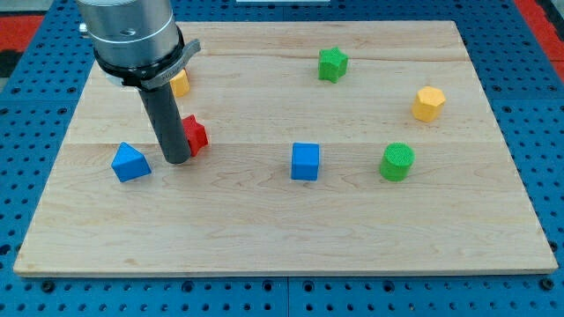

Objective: Move the red star to the yellow heart

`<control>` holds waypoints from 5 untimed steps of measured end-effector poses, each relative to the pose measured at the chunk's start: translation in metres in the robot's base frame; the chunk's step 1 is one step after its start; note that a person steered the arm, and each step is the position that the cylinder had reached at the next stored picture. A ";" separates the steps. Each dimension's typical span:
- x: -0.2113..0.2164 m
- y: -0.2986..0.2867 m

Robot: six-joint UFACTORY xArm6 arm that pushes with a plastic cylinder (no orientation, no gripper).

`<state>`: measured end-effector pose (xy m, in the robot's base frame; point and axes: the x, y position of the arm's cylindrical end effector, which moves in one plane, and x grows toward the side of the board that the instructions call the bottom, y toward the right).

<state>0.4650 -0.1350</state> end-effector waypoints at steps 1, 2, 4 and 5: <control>0.000 0.003; -0.002 0.007; -0.025 0.008; -0.035 0.008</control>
<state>0.4303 -0.1266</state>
